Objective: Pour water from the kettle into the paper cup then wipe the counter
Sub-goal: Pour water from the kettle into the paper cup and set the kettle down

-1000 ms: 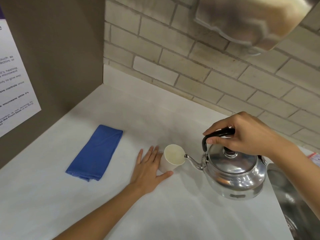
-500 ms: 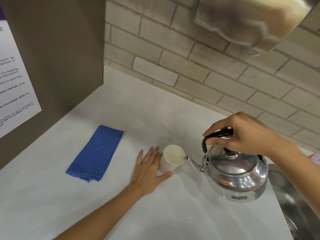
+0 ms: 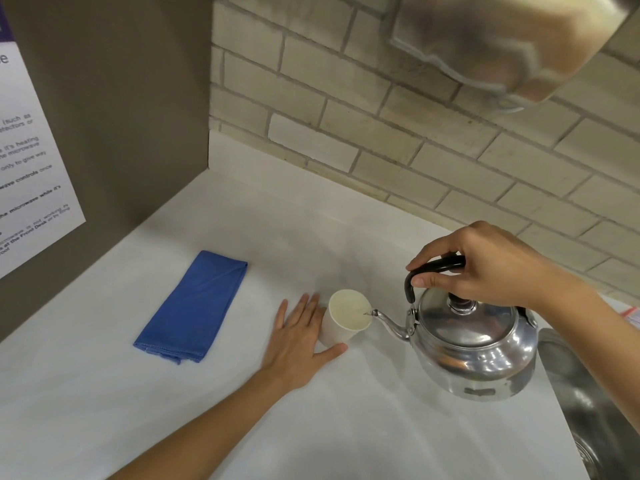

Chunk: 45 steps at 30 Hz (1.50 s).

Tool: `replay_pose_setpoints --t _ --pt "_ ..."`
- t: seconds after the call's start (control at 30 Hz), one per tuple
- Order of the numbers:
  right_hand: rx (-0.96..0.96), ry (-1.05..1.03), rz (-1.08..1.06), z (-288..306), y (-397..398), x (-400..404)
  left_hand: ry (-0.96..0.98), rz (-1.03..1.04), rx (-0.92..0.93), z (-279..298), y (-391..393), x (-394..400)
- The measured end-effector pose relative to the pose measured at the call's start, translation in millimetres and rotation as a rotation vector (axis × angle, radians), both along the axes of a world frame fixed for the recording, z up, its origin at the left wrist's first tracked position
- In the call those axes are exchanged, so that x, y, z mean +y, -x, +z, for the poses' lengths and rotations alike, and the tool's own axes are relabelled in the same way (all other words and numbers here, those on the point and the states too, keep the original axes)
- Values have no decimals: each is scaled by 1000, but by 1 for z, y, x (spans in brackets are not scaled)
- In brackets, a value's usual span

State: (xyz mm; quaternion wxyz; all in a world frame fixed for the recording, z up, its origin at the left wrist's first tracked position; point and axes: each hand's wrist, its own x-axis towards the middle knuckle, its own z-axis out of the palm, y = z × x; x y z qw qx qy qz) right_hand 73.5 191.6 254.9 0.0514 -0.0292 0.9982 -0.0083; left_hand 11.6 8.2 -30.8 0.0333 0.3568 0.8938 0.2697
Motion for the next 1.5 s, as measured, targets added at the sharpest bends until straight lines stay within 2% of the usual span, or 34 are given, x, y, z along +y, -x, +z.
replay_pose_setpoints --t 1.5 --pt "-14 4 -8 -5 9 8 31 -4 17 0 0 0"
